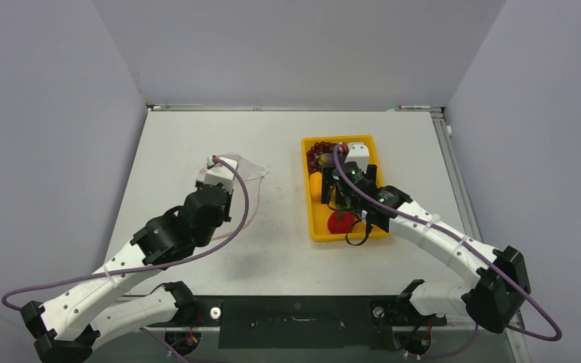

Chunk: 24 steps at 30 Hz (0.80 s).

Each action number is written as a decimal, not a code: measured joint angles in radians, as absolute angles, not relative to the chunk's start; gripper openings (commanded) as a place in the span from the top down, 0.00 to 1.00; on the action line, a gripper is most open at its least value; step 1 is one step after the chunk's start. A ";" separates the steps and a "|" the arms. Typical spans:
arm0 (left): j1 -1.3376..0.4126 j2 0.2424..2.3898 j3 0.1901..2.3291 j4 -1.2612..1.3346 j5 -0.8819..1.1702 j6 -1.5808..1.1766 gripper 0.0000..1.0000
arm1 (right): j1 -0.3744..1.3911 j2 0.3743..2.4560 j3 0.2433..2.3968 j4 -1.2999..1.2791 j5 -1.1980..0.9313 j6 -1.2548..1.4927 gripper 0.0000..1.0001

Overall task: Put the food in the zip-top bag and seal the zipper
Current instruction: Pick up the fake vegetable from the bin.

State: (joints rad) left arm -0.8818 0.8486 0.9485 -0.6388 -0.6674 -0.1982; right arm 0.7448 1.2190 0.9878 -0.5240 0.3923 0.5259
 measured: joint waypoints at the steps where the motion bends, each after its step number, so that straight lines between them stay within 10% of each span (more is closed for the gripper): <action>1: -0.882 0.849 0.949 -0.639 -0.667 -0.198 1.00 | 0.736 1.237 0.988 -0.511 0.378 0.524 0.14; 24: -0.882 0.849 0.949 -0.639 -0.665 -0.197 1.00 | 0.633 1.600 1.097 -0.302 0.253 0.524 0.17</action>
